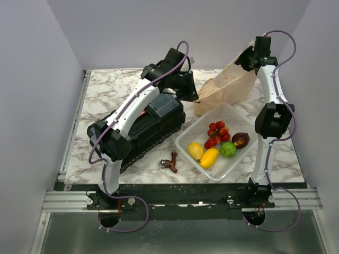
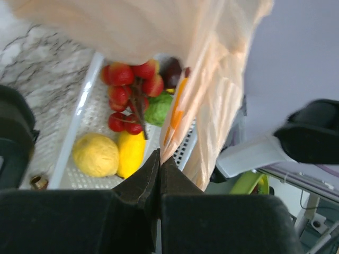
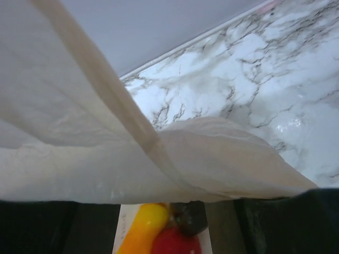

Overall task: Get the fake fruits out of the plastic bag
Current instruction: Adjust the plastic bag at the center of the board.

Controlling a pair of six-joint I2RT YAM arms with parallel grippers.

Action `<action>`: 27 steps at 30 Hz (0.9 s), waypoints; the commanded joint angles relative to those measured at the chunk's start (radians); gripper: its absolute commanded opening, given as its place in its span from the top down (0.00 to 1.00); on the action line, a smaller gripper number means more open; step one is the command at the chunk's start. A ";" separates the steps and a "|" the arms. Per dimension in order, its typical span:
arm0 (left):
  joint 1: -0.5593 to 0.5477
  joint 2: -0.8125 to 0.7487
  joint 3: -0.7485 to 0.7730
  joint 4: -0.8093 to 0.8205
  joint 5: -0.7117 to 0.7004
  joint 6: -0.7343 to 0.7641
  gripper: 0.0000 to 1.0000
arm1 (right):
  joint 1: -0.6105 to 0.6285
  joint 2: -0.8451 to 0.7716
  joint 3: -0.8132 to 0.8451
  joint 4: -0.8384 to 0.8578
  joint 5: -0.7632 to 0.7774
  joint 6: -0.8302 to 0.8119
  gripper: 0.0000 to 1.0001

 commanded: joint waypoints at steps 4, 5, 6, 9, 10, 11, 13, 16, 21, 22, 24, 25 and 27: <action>0.019 -0.031 -0.194 -0.201 -0.070 0.024 1.00 | -0.007 -0.141 -0.261 0.123 -0.248 0.091 0.40; 0.021 -0.035 -0.207 -0.197 -0.076 0.025 1.00 | 0.005 -0.154 -0.295 0.128 -0.258 0.078 0.39; 0.025 -0.038 -0.215 -0.188 -0.073 0.026 1.00 | 0.020 -0.160 -0.313 0.119 -0.266 0.058 0.39; 0.031 -0.027 -0.215 -0.190 -0.067 0.028 1.00 | 0.048 -0.164 -0.327 0.022 -0.224 0.015 0.39; 0.032 -0.022 -0.211 -0.193 -0.067 0.032 1.00 | 0.048 -0.170 -0.344 -0.002 -0.206 0.007 0.39; 0.032 -0.016 -0.212 -0.193 -0.070 0.036 1.00 | 0.069 -0.183 -0.367 -0.012 -0.179 0.001 0.37; 0.032 -0.007 -0.223 -0.196 -0.061 0.038 1.00 | 0.081 -0.206 -0.434 -0.003 -0.129 -0.011 0.32; 0.029 -0.003 -0.264 -0.182 -0.048 0.037 1.00 | 0.082 -0.206 -0.461 0.004 -0.068 -0.039 0.27; 0.015 0.007 -0.308 -0.154 -0.008 0.036 1.00 | 0.082 -0.136 -0.390 -0.029 0.072 -0.088 0.18; 0.012 0.013 -0.306 -0.153 -0.001 0.037 1.00 | 0.083 -0.117 -0.362 -0.044 0.096 -0.095 0.18; 0.005 0.025 -0.293 -0.154 0.022 0.038 1.00 | 0.082 -0.081 -0.299 -0.086 0.170 -0.096 0.18; 0.004 0.032 -0.281 -0.160 0.031 0.041 1.00 | 0.083 -0.063 -0.276 -0.116 0.214 -0.096 0.18; 0.000 0.043 -0.257 -0.176 0.036 0.051 1.00 | 0.082 -0.040 -0.238 -0.164 0.277 -0.106 0.17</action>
